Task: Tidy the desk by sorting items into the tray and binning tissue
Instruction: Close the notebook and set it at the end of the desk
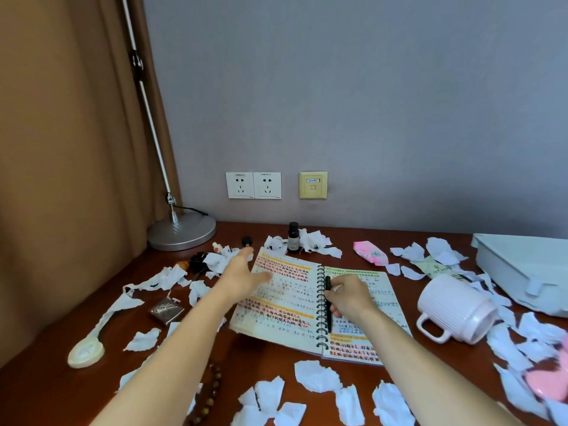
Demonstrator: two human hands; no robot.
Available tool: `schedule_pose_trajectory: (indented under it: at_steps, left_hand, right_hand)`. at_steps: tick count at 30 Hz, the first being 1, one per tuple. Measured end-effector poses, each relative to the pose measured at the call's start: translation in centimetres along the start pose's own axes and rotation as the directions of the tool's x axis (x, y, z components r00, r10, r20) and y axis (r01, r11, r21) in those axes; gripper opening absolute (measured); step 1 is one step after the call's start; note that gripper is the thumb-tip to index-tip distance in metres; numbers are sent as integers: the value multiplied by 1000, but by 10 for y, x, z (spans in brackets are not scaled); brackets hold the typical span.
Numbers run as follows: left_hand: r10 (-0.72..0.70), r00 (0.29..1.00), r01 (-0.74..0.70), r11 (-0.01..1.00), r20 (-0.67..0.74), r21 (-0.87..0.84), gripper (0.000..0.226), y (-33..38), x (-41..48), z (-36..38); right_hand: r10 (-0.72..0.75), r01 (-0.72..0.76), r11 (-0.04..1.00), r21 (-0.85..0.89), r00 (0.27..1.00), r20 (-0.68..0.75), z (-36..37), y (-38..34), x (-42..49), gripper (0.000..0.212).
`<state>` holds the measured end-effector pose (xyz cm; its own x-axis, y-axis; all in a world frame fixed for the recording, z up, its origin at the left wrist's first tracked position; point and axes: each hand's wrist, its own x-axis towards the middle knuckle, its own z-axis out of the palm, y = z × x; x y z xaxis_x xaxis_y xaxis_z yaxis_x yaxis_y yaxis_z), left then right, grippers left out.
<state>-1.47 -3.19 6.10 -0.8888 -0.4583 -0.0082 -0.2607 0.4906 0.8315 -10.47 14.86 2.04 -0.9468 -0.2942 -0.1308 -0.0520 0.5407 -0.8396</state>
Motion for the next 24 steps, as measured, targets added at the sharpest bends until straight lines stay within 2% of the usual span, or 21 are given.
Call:
schedule_pose_trajectory:
  at_steps: [2, 5, 9, 13, 19, 24]
  left_hand:
    - [32, 999, -34, 996, -19, -84, 73, 11, 0, -14]
    - [96, 994, -86, 978, 43, -190, 71, 31, 0, -23]
    - [189, 974, -172, 976, 124, -132, 60, 56, -3, -16]
    - [258, 957, -256, 966, 134, -36, 42, 74, -6, 0]
    - [207, 971, -209, 978, 122, 1, 32, 79, -4, 28]
    - [200, 971, -220, 961, 130, 165, 18, 87, -5, 59]
  right_hand:
    - [7, -7, 1000, 15, 1000, 0, 4, -1, 2, 35]
    - [14, -14, 999, 46, 1000, 12, 13, -6, 5, 37]
    - [20, -23, 996, 81, 999, 37, 32, -19, 7, 26]
    - [69, -81, 986, 144, 994, 88, 43, -29, 15, 22]
    - [143, -206, 944, 259, 960, 242, 18, -27, 21, 28]
    - [208, -313, 818, 482, 943, 259, -30, -6, 10, 45]
